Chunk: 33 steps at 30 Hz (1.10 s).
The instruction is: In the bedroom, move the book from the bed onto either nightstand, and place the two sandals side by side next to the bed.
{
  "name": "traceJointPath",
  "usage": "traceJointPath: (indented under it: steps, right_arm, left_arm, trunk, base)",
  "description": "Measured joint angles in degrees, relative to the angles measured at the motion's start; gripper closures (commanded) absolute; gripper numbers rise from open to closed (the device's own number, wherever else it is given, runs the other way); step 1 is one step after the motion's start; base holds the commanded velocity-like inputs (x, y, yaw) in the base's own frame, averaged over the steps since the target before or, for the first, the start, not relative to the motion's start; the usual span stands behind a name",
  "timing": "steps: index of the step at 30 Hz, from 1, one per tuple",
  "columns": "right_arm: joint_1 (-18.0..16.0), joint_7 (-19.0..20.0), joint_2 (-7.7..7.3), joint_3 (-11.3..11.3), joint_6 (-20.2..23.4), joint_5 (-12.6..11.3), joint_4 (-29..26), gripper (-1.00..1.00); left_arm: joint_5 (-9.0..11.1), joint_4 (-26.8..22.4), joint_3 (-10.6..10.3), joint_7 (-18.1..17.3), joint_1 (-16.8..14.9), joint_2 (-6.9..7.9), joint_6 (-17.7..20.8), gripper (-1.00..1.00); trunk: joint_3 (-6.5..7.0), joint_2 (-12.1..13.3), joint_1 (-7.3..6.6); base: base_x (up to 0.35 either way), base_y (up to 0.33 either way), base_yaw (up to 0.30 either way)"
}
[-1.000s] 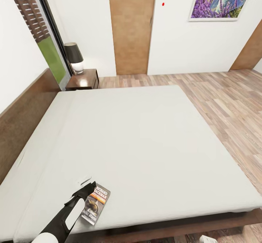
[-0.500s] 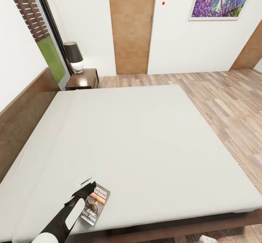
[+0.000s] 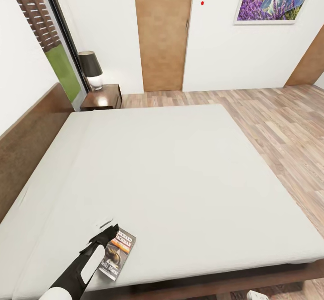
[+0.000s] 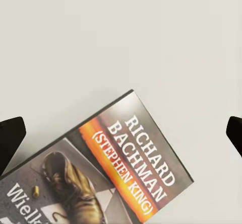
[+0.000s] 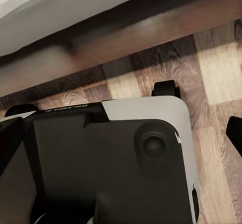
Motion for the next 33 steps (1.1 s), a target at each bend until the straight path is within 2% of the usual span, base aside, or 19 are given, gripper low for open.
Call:
traceJointPath:
  steps: [33]
  right_arm:
    - [0.0,0.0,0.00,0.0,0.0,0.0,0.0,-1.00]
  left_arm:
    - [0.0,0.0,0.0,0.0,0.0,0.00,0.0,-1.00]
  trunk:
    - [-5.94,-13.3,7.26]
  base:
    - [0.000,0.000,0.000]
